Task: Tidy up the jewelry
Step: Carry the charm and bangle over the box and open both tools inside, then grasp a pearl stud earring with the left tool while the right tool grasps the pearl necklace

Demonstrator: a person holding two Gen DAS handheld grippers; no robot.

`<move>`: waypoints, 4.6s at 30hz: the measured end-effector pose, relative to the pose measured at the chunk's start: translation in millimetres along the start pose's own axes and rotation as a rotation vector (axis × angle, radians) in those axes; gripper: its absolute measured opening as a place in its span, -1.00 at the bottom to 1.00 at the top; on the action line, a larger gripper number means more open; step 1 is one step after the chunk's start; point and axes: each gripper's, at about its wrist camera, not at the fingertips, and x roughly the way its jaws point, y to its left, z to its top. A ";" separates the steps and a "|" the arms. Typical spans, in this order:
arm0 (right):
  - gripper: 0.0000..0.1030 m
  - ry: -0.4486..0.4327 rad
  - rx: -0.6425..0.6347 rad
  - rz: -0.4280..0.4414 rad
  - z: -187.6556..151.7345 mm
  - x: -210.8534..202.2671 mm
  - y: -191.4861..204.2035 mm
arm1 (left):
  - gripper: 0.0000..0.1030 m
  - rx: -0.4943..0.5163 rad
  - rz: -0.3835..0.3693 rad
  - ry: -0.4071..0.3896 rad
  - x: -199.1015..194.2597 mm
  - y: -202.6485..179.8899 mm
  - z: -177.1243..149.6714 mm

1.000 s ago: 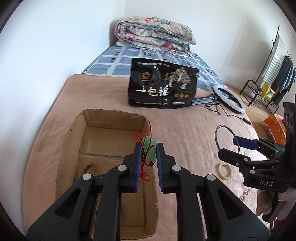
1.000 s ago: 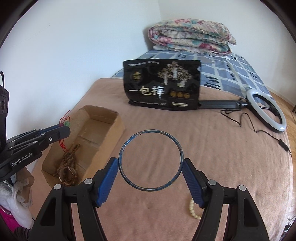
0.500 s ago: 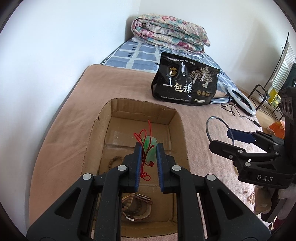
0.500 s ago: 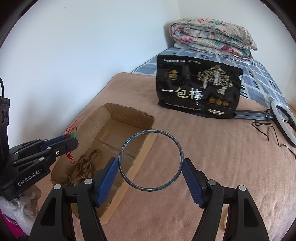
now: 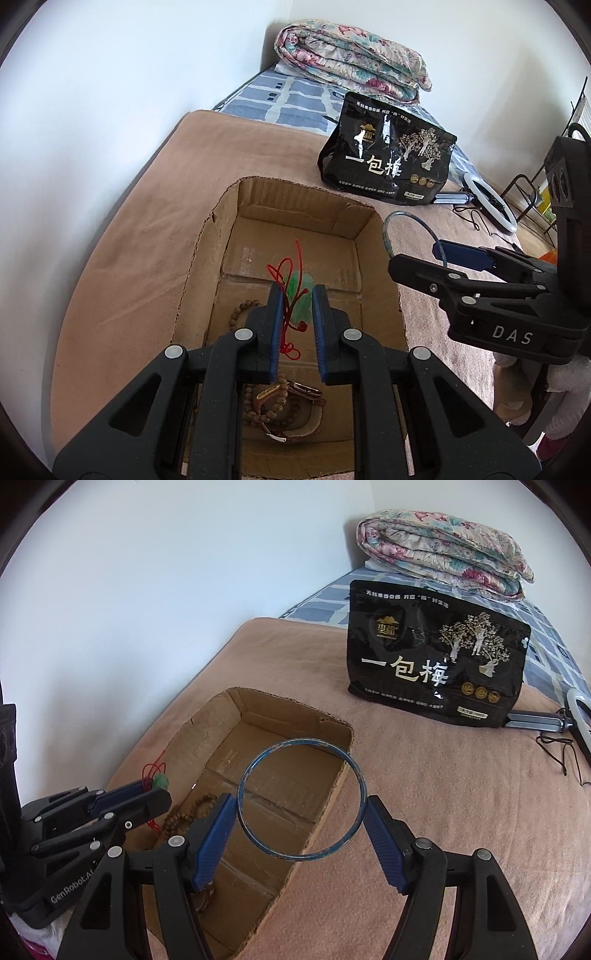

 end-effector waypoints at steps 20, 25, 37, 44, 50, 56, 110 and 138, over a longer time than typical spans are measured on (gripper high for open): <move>0.68 -0.023 0.042 0.004 8.4 4.1 -2.0 | -0.17 -0.045 0.004 -0.002 2.7 10.0 -1.8; 0.68 -0.025 0.051 0.000 4.5 -3.4 -8.4 | -0.17 -0.041 0.005 -0.006 0.8 8.4 -1.5; 0.69 -0.064 0.044 -0.017 -10.3 -44.1 -16.3 | -0.17 -0.010 0.000 -0.044 -27.4 -14.4 -2.7; 0.70 -0.100 0.038 -0.041 -19.9 -81.8 -26.8 | -0.17 0.016 -0.013 -0.063 -46.0 -33.5 -4.7; 0.70 -0.123 0.060 -0.065 -32.8 -112.3 -44.9 | -0.17 0.040 -0.033 -0.075 -61.0 -54.1 -7.2; 0.70 -0.138 0.079 -0.096 -52.9 -144.7 -68.5 | -0.17 0.083 -0.067 -0.082 -72.2 -84.9 -13.7; 0.57 0.182 0.451 -0.211 -269.3 -142.2 -218.3 | -0.34 0.480 -0.312 0.216 -19.6 -259.5 -172.1; 0.38 0.239 0.262 -0.236 -249.3 -94.4 -197.8 | -0.67 0.548 -0.273 0.327 40.9 -275.7 -197.3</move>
